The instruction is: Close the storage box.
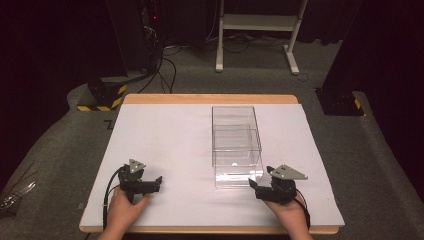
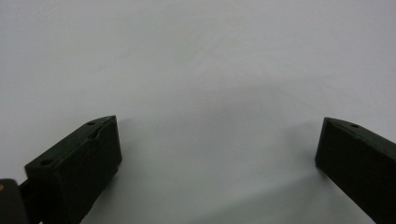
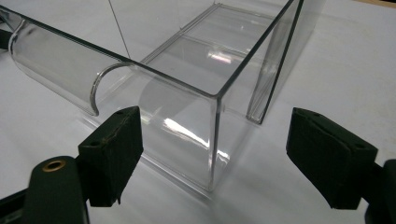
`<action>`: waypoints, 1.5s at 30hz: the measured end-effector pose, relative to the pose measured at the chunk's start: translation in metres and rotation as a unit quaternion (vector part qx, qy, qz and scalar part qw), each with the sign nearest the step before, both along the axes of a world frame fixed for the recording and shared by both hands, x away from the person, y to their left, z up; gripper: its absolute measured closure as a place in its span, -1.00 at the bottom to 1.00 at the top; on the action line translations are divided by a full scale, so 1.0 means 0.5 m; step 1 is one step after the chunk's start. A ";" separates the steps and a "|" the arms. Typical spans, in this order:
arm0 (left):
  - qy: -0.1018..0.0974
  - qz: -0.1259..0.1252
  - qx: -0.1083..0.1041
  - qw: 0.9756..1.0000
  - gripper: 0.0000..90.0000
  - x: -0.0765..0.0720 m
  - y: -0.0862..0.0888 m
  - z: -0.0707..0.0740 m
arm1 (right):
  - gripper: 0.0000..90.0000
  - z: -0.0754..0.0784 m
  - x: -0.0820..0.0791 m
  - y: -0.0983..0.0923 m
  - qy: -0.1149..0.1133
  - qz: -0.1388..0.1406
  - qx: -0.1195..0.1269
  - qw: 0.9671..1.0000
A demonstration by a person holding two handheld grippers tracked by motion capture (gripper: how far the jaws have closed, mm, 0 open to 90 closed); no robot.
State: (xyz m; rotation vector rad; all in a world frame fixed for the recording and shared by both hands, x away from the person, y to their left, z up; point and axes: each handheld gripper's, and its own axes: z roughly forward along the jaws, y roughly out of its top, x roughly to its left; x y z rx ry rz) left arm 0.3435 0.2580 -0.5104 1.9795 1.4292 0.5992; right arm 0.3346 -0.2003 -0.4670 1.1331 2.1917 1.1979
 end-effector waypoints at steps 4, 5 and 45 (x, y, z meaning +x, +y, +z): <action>0.000 0.000 0.000 1.000 -0.99 0.000 0.000 0.000 | -0.58 0.002 0.005 -0.001 0.004 -0.002 -0.003 1.000; 0.000 0.000 0.000 1.000 -0.99 0.000 0.000 0.000 | -0.58 0.002 0.007 0.000 0.004 -0.002 -0.003 1.000; 0.000 0.000 0.000 1.000 -0.99 0.000 0.000 0.000 | -0.62 -0.004 0.089 0.015 0.002 -0.035 0.014 0.999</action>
